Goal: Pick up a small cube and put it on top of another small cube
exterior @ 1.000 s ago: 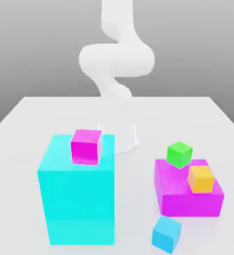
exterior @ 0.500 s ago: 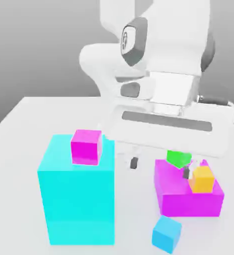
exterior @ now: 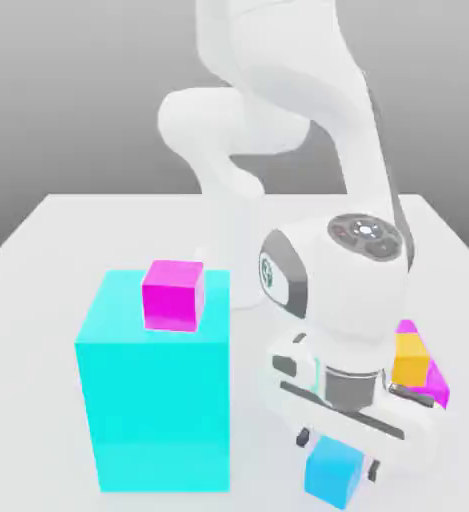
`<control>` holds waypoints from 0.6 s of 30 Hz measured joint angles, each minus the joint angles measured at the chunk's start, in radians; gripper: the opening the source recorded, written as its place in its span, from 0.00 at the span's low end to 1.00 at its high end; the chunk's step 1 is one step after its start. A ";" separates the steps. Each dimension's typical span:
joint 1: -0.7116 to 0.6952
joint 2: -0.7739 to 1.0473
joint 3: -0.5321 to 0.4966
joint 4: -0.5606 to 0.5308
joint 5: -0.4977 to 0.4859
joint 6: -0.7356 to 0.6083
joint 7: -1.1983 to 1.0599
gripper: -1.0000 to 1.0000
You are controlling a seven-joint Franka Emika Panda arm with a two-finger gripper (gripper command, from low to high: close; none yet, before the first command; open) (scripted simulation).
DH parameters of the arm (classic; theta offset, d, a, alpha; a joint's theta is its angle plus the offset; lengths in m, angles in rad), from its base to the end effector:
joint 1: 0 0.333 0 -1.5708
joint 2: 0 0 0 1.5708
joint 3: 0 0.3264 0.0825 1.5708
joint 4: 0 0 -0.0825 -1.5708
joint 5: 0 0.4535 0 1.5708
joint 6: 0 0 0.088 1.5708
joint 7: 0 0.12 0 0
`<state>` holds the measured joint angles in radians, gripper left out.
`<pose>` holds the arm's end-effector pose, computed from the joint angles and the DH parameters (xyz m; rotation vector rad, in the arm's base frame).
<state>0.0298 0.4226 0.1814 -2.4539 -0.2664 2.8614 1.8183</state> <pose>0.4777 0.1288 0.0638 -2.4357 1.9824 0.0010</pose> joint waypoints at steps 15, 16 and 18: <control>-0.089 -0.165 0.074 0.023 0.054 -0.079 -0.210 0.00; -0.094 -0.166 0.065 0.040 0.038 -0.072 -0.244 0.00; -0.112 -0.171 0.055 0.075 0.003 -0.060 -0.310 0.00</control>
<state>-0.0827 0.2517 0.2365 -2.3793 -0.2630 2.8017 1.5080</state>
